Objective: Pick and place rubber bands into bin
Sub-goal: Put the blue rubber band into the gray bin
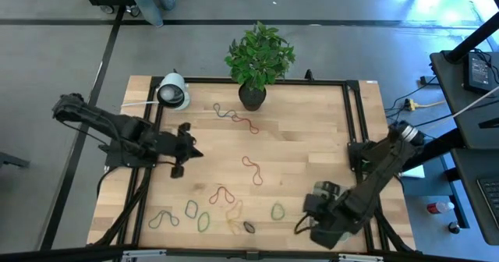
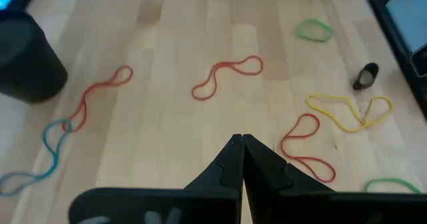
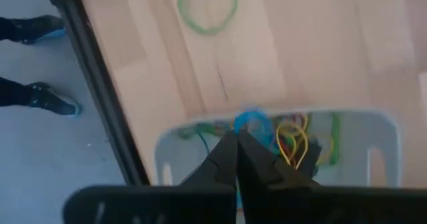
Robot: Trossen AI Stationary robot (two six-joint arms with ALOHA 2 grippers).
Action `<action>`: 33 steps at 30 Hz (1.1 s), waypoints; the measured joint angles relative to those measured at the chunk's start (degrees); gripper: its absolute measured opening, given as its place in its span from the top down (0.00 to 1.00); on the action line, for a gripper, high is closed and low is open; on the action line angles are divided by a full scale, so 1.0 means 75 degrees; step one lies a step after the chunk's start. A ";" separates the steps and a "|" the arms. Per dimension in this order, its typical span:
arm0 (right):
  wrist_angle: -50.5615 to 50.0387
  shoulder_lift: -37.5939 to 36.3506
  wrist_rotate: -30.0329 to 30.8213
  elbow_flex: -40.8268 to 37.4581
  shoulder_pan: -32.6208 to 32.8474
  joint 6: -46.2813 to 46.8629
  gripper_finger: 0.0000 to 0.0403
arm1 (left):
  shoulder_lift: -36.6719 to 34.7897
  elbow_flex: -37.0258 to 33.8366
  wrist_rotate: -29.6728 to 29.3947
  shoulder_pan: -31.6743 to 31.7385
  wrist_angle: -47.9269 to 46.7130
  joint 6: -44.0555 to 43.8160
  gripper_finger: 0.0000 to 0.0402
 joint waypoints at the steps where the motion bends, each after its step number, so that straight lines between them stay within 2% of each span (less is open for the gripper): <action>1: 0.0146 -0.0181 -0.0018 -0.0338 0.0143 0.0225 1.00 | 0.0215 0.0077 -0.0091 -0.0087 -0.0044 -0.0151 1.00; 7: 0.1277 -0.0618 -0.0295 -0.2105 0.0784 0.1180 1.00 | 0.0968 0.0377 -0.0654 -0.0461 -0.0031 -0.0817 1.00; 11: 0.2029 -0.0598 -0.0603 -0.3019 0.0864 0.1364 1.00 | 0.1033 0.0393 -0.0888 -0.0577 -0.0041 -0.1172 0.99; 16: 0.2310 -0.0618 -0.0588 -0.3725 0.0872 0.2392 0.95 | 0.1022 0.0393 -0.0937 -0.0662 -0.0041 -0.1292 1.00; 23: 0.2395 -0.0649 -0.0660 -0.3651 0.0942 0.2739 0.74 | 0.1022 0.0393 -0.1092 -0.0657 -0.0064 -0.1203 1.00; 29: 0.2055 -0.1035 -0.0565 -0.3347 0.1016 0.2745 0.51 | 0.1022 0.0393 -0.1129 -0.0657 -0.0102 -0.1152 0.99; 33: 0.1850 -0.1390 -0.0565 -0.3249 0.1016 0.2742 0.39 | 0.1022 0.0393 -0.1123 -0.0657 -0.0205 -0.1152 1.00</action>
